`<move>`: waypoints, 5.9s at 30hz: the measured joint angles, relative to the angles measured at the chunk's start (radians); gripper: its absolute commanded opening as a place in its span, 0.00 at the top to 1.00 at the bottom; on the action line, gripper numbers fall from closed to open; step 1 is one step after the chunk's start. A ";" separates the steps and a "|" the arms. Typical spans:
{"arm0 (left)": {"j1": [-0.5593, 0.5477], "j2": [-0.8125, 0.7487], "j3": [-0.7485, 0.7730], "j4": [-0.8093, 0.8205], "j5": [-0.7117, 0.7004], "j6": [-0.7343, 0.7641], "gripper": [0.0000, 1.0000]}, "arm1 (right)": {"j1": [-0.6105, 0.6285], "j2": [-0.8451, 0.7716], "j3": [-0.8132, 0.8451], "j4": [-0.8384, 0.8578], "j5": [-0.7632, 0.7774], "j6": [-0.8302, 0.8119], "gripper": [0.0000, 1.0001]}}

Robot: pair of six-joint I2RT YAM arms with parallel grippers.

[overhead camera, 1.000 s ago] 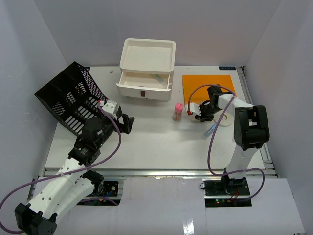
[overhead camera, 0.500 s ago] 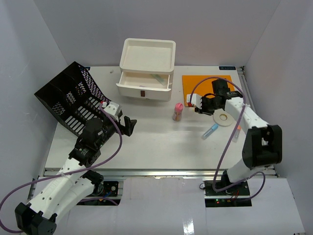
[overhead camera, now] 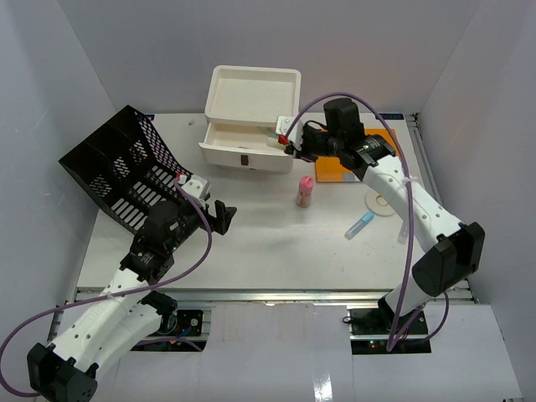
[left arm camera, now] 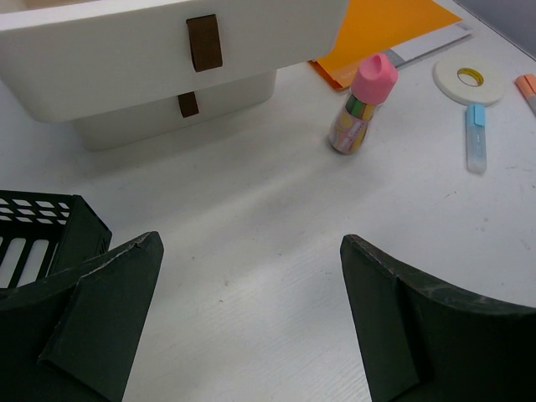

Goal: Organize the desk

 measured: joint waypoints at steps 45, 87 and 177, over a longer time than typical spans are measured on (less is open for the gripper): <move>-0.412 0.717 0.484 0.054 0.189 -0.221 0.10 | -0.906 -0.545 -0.780 0.233 -0.425 0.668 0.17; -0.593 1.821 1.587 -0.370 -0.146 -0.111 0.43 | -1.128 -0.591 -0.903 0.187 -0.543 0.703 0.16; 0.113 0.869 0.831 -0.265 -0.166 -1.445 0.34 | -1.139 -0.591 -0.937 0.243 -0.563 0.698 0.17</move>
